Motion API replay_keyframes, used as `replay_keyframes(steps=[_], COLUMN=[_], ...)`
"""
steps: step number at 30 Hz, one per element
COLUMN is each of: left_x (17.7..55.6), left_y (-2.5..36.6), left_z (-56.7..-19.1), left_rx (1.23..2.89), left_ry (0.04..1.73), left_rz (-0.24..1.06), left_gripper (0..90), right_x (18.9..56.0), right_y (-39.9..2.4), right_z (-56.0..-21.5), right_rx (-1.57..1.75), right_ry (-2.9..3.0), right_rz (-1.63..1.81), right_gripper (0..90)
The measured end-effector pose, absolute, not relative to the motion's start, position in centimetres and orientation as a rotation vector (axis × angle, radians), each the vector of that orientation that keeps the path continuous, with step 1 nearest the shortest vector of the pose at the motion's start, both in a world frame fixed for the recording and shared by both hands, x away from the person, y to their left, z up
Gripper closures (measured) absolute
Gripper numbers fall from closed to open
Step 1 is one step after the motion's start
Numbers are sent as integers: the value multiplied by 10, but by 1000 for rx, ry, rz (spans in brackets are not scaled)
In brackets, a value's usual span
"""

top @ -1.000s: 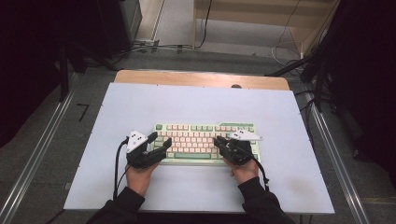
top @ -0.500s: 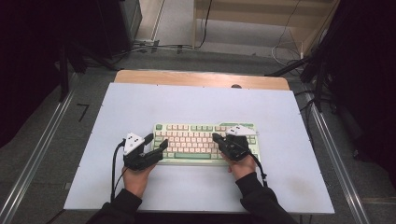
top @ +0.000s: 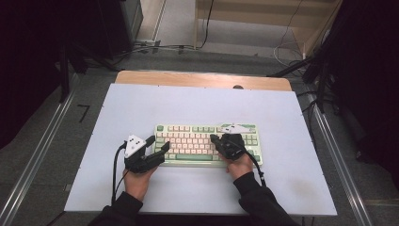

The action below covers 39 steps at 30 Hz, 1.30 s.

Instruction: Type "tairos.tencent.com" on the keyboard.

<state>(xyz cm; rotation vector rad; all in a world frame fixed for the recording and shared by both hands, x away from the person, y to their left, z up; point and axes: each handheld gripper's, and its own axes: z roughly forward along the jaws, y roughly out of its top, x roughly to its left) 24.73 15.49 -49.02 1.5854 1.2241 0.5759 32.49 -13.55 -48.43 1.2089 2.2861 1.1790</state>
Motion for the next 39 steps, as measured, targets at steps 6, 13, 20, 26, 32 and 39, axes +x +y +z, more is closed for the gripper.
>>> replay_keyframes(steps=[6, 13, 20, 26, 32, 39], left_x=[248, 248, 249, 249, 249, 249], left_y=[153, 152, 152, 152, 152, 151], left_z=[-491, -491, -491, -490, -491, -490], left_rx=[1589, 1593, 1597, 1593, 1599, 1598], left_ry=[1223, 1221, 1223, 1219, 1218, 1211], left_rz=[569, 564, 560, 558, 559, 558], left_gripper=[365, 365, 365, 365, 366, 366], right_x=[327, 328, 328, 329, 331, 327], right_y=[-135, -134, -133, -133, -133, -133], right_z=[-485, -486, -487, -487, -488, -481], right_rx=[1231, 1239, 1247, 1252, 1271, 1256], right_ry=[2300, 2307, 2322, 2326, 2362, 2348], right_rz=[1161, 1154, 1142, 1140, 1124, 1155], right_gripper=[877, 877, 877, 877, 877, 877])
